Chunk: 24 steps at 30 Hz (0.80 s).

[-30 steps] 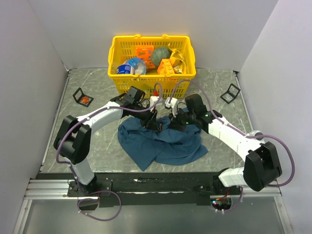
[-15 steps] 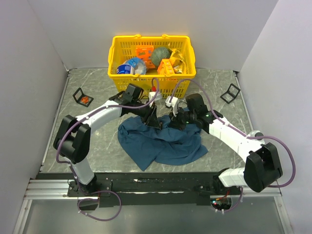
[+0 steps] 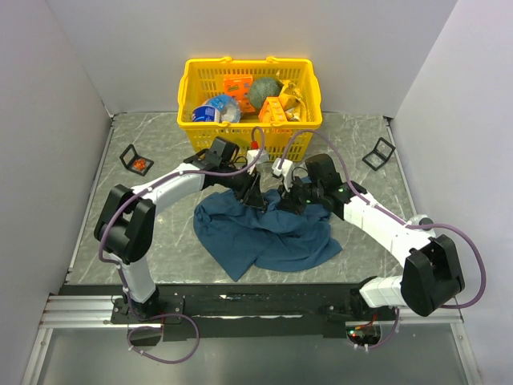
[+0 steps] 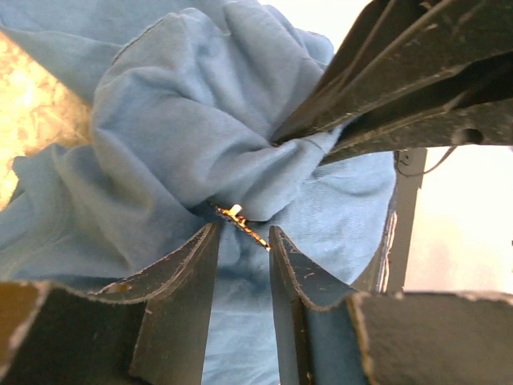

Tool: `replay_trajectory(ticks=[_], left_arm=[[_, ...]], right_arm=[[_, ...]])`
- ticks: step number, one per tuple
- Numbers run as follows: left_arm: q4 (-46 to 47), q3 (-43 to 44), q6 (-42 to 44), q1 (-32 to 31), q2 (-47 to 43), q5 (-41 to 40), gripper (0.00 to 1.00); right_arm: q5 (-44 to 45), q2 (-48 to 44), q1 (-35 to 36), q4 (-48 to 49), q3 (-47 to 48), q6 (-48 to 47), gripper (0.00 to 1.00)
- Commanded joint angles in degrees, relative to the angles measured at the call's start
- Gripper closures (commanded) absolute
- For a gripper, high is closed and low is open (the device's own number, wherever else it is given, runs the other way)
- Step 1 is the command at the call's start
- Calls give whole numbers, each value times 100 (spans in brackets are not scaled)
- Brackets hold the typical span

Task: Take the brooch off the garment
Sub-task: Remove the brooch from the clothes.

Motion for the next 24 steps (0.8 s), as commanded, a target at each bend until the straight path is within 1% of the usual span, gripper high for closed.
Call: replay_trajectory(ticks=[1,2,3,4,8,11,12,15,17,18,19,22,24], left_arm=[[128,195,-66,-55,-37,-257,65],[137,195,-66,-55,-28,-266,67],[137,212,-75,-55,-11,-266,72],[128,204,-83,-64,7,-292,75],[110,309,-66,-90,95,-310,78],[93,326,-57,-117,139,-354,89],[93,335,-48,-152,148,-389,98],[119,318,-13,-196,139,-450,99],[154,318,13,-196,113,-494,99],[189,300,31,-205,43,-573,99],[224,274,57,-196,-10,-643,99],[523,90,83,-196,-396,-933,99],[812,-77,84,-196,-720,-1091,99]], right_arm=[[-22,-240,-48,294,-3,52,100],[-22,-240,-56,285,-12,52,100],[-22,-240,-48,294,-3,52,100],[-22,-240,-48,294,-3,52,100],[-40,-240,-48,285,-3,43,100],[-49,-240,-48,285,5,34,100],[-66,-240,-48,268,14,34,100],[-162,-249,-56,197,49,34,100],[-198,-266,-48,92,145,34,89],[-233,-275,-83,31,190,43,76],[-294,-336,-100,-92,242,25,70],[-461,-564,-310,-181,418,8,54],[-575,-670,-443,-216,559,16,49]])
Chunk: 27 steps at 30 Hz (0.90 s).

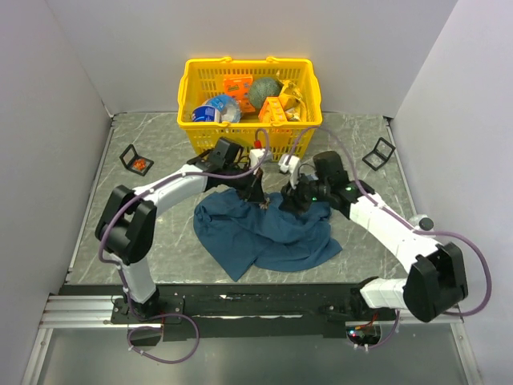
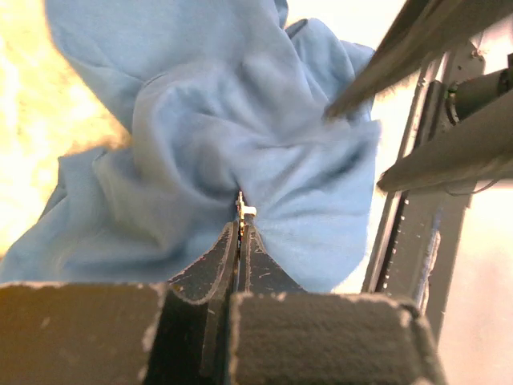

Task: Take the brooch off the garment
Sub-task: Remove the brooch from the clothes.

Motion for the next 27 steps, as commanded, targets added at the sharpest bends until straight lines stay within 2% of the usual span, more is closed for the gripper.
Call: replay_trajectory(ticks=[1,7,13,18,27], left_arm=[[776,-222,73,-36,-906,-484,99],[1356,-512,-67,-36,-1425,-556,99],[1656,-811,-200,-36,-1636,-292,99],[1744,-996,-200,-36,-1803,-213,99],[1858,-1075,-419,-36,-1830,-107,99]], right_arm=[[-403,-590,-386,-22,552,16,48],[-404,-460,-449,154,930,157,42],[-404,252,-440,487,1054,552,44],[-228,385,-466,875,799,553,47],[-1246,517,-466,515,738,8,57]])
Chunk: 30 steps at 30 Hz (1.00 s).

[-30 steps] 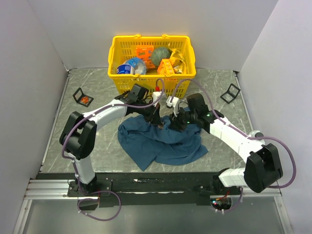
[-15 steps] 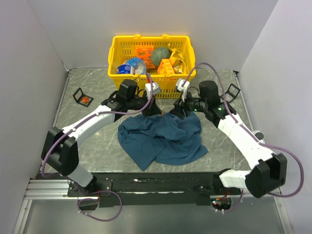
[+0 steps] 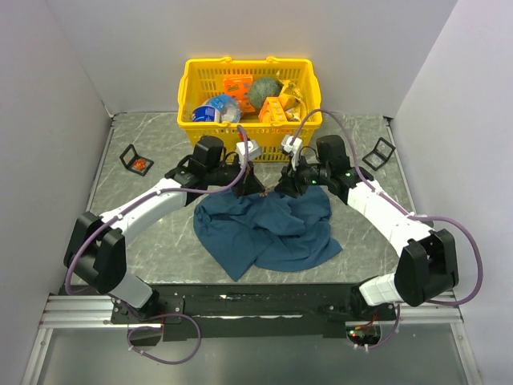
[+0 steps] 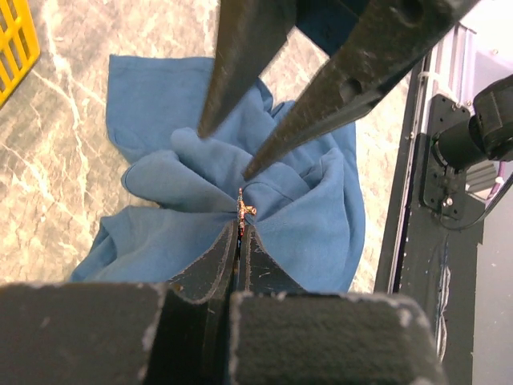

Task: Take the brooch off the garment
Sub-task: Remove the brooch from the clothes.

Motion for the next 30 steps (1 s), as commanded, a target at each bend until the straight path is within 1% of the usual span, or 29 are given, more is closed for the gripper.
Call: replay_trajectory(ticks=[1,2,4,13,16,17,19,20,21,30], left_arm=[[413,-24,-216,-25,-195,269,99],[413,-32,-225,-25,-195,278,99],[431,-24,-251,-25,-177,304,99],[466,-32,-287,-25,-124,480,99],[457,-24,-287,-25,-107,515,99],[466,-24,-287,-25,-98,524,99],[466,-24,-287,-34,-89,550,99],[475,-24,-287,-26,-80,550,99],[475,-32,-287,-25,-72,550,99],[501,-67,-286,-25,-80,576,99]], right_arm=[[-729,12,-9,16,3,-342,58],[-921,21,-1,-62,20,-377,58],[-1037,56,0,-98,47,-412,59],[-1345,214,17,-168,126,-527,61],[-1467,250,26,-212,170,-562,67],[-1485,250,26,-221,170,-579,72],[-1521,241,26,-212,170,-588,76],[-1538,250,26,-221,170,-597,80],[-1556,241,26,-212,170,-606,81],[-1635,92,17,-107,100,-615,81]])
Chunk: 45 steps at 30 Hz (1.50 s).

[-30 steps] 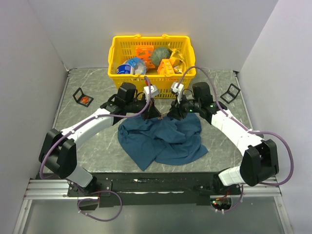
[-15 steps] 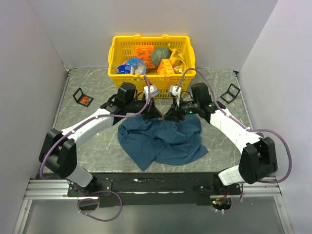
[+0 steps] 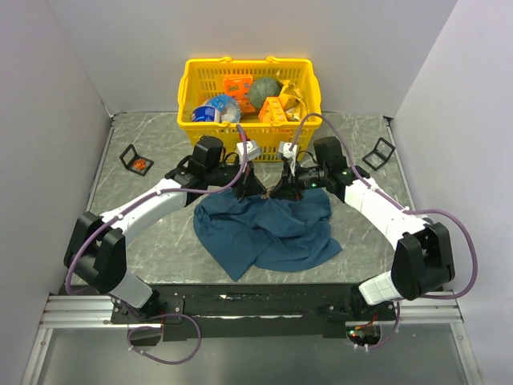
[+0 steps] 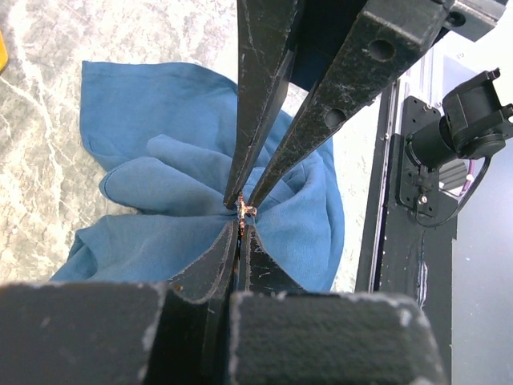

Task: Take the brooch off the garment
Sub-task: Remove the brooch from the clothes.

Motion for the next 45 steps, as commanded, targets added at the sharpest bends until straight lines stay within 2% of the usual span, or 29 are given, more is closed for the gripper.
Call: replay_trajectory(ticks=[1,5,12,32,36,42,45], left_arm=[[305,-35,-77,-25,-80,216,99],[313,-26,-77,-25,-80,233,99],[305,-52,-68,-25,-98,233,99],[322,-114,-68,-25,-80,295,99],[322,-114,-59,-25,-80,286,99],[322,-96,-68,-25,-72,295,99],[322,-88,-77,-25,-63,295,99]], right_arm=[[-288,-177,17,101,106,-99,81],[-324,-221,8,109,133,-81,77],[-420,-195,0,4,212,-143,80],[-429,-344,-123,303,159,15,78],[-543,-292,-141,207,220,-72,80],[-570,-186,-141,57,177,-222,72],[-588,-134,-132,30,177,-257,71]])
